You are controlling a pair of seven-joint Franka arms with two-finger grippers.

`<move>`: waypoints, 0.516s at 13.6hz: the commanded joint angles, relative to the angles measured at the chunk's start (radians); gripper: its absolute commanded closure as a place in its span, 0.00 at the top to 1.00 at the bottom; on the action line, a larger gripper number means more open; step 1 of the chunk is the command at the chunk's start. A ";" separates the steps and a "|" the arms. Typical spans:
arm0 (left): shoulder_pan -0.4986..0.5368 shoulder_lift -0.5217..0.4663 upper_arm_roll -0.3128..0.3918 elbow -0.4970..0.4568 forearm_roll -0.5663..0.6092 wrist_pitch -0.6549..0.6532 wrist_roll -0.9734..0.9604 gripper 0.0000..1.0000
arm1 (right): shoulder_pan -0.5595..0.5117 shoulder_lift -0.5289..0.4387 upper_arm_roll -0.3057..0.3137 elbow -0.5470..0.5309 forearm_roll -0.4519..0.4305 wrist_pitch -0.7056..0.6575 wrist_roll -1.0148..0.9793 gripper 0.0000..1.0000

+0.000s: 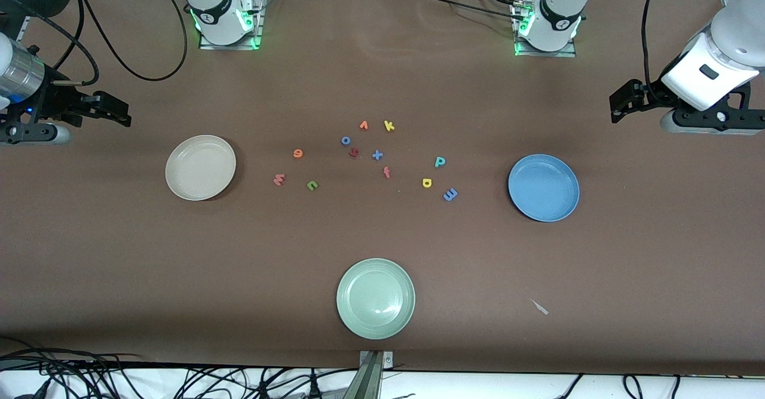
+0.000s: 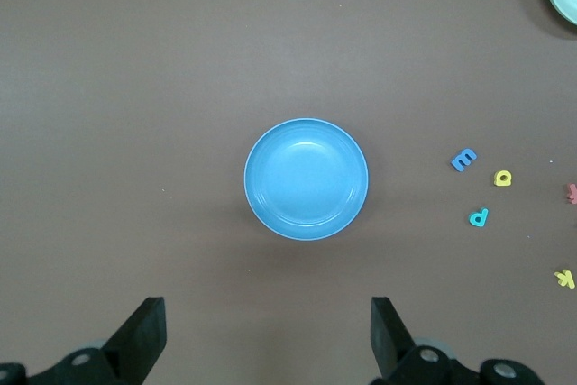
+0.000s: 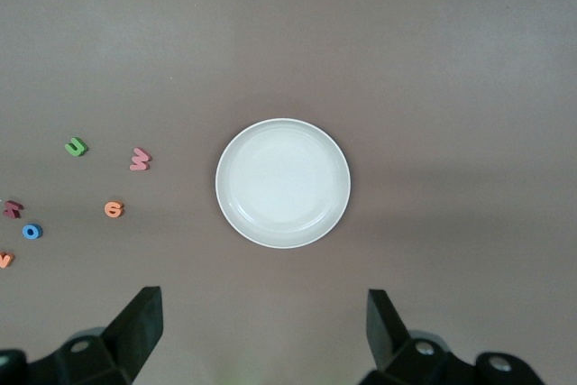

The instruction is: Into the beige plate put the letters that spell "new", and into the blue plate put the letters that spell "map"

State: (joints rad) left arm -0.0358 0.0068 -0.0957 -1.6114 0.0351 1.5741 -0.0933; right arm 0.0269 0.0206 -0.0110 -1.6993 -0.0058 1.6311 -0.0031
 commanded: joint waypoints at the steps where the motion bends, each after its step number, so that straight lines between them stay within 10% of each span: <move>1: -0.004 0.015 -0.002 0.025 0.011 0.000 0.001 1.00 | -0.005 -0.007 0.003 -0.006 0.010 -0.004 0.002 1.00; 7: -0.003 0.025 -0.002 0.027 0.011 0.000 0.001 1.00 | -0.005 -0.005 0.003 -0.003 0.010 -0.004 0.002 1.00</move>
State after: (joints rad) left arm -0.0367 0.0190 -0.0957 -1.6114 0.0351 1.5754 -0.0933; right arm 0.0269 0.0209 -0.0110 -1.7001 -0.0058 1.6311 -0.0031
